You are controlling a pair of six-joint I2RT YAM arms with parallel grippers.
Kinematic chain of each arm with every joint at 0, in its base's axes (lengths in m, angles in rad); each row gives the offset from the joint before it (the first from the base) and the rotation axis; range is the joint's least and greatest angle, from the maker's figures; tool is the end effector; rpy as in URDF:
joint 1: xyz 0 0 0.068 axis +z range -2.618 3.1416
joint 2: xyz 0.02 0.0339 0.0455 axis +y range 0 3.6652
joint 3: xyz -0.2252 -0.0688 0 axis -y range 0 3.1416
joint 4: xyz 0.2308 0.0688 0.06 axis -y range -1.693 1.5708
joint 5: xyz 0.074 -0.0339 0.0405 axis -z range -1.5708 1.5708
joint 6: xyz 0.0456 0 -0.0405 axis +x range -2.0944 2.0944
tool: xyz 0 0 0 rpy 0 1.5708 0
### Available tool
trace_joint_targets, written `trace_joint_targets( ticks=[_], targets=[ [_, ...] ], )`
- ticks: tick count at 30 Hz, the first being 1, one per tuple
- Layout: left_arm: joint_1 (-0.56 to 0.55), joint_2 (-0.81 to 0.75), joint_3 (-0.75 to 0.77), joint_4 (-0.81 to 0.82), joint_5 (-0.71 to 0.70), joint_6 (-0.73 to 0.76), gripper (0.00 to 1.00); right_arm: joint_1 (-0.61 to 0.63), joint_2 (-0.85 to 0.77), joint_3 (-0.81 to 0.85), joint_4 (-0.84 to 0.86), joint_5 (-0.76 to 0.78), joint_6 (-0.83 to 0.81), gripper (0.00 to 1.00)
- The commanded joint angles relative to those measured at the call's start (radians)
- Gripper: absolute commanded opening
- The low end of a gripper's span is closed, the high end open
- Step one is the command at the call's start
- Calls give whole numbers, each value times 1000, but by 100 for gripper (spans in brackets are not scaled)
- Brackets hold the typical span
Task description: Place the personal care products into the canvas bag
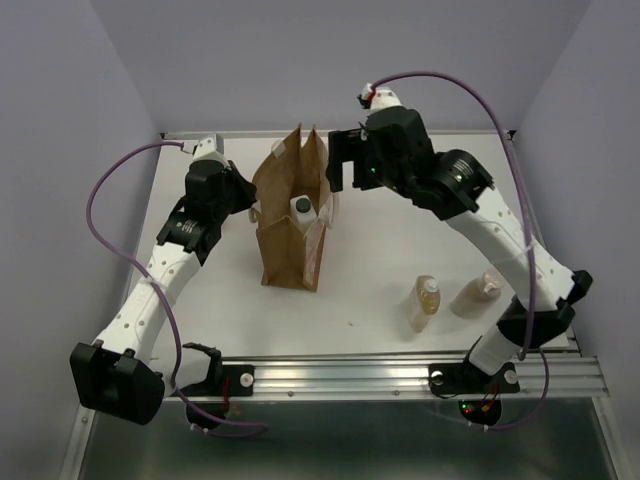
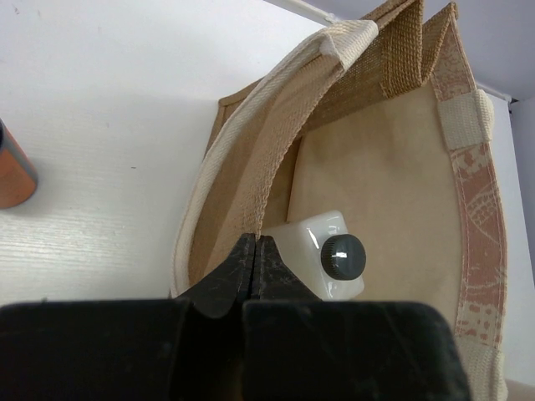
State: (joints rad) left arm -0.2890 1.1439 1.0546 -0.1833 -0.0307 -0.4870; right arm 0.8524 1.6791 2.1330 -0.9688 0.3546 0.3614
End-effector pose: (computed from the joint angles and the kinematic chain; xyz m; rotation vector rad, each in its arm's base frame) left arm 0.2661 -0.0776 0.3255 -0.2070 1.8629 -0.5114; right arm 0.2272 0.2358 0.4350 -0.2921 2.0521 0.3822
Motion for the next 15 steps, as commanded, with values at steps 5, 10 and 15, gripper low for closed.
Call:
trace_joint_targets(
  ticks=[5, 10, 15],
  targets=[
    [-6, -49, -11, 31, -26, 25, 0, 7, -337, -337, -322, 265, 408, 100],
    [-6, -41, -10, 30, -37, 27, 0, 7, -433, -534, -423, 146, 513, 100],
    [-6, -13, -5, 28, -5, 34, 0, 7, -443, -665, -423, 178, 603, 100]
  ],
)
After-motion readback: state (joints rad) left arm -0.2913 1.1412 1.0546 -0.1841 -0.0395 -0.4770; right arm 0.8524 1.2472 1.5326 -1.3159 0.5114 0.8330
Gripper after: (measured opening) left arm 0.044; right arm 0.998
